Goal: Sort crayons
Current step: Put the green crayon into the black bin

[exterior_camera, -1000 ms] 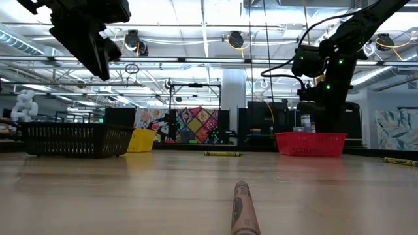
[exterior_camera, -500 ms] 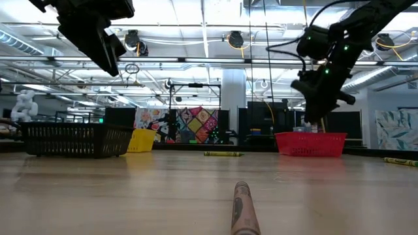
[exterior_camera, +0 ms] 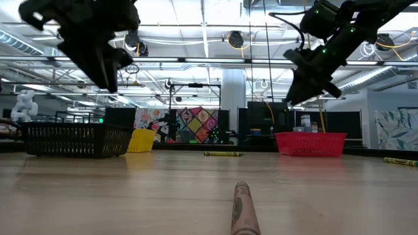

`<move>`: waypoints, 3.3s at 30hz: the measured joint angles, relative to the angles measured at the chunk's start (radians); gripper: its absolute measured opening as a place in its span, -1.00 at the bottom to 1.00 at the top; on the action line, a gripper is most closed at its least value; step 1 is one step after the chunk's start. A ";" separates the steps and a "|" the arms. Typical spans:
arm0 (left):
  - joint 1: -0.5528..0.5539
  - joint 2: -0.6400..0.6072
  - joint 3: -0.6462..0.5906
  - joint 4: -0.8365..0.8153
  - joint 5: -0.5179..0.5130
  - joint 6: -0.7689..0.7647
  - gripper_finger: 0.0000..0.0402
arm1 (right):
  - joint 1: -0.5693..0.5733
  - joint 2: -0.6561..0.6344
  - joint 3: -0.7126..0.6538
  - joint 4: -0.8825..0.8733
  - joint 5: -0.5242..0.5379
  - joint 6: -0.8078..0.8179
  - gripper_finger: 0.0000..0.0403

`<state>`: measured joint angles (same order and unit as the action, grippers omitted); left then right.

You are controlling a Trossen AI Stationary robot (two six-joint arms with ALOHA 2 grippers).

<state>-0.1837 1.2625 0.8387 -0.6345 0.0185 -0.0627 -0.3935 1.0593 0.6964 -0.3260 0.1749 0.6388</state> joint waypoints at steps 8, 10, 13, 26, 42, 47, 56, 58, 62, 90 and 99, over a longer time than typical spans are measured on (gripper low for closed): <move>0.044 0.111 0.000 0.124 0.001 0.184 -0.54 | 0.127 0.000 0.000 0.076 -0.071 0.133 -0.61; 0.070 0.118 0.000 0.171 0.002 0.202 -0.54 | 0.147 0.000 0.000 0.100 -0.122 0.161 -0.61; 0.116 0.120 0.000 0.206 0.002 0.233 -0.54 | 0.169 0.000 0.000 0.140 -0.180 0.213 -0.61; 0.283 0.136 0.000 0.327 0.089 0.363 -0.54 | 0.241 0.029 0.000 0.271 -0.175 0.269 -0.61; 0.348 0.353 0.230 0.305 0.087 0.414 -0.54 | 0.245 0.086 0.000 0.297 -0.175 0.258 -0.62; 0.367 0.354 0.230 0.262 0.093 0.487 -0.54 | 0.245 0.086 0.000 0.299 -0.176 0.237 -0.62; 0.462 0.354 0.230 0.252 0.114 0.522 -0.54 | 0.245 0.086 0.000 0.299 -0.173 0.209 -0.62; 0.485 0.354 0.230 0.252 0.156 0.523 -0.54 | 0.245 0.086 0.000 0.299 -0.173 0.209 -0.62; 0.523 0.362 0.230 0.269 0.246 0.522 -0.54 | 0.245 0.086 0.000 0.299 -0.172 0.202 -0.62; 0.516 0.663 0.532 0.064 0.268 0.519 -0.55 | 0.245 0.086 0.000 0.299 -0.168 0.100 -0.62; 0.517 0.693 0.561 0.048 0.292 0.582 -0.55 | 0.245 0.086 0.000 0.296 -0.172 0.079 -0.62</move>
<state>0.3332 1.9553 1.3993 -0.5865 0.3104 0.5195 -0.1486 1.1450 0.6960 -0.0303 0.0032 0.7177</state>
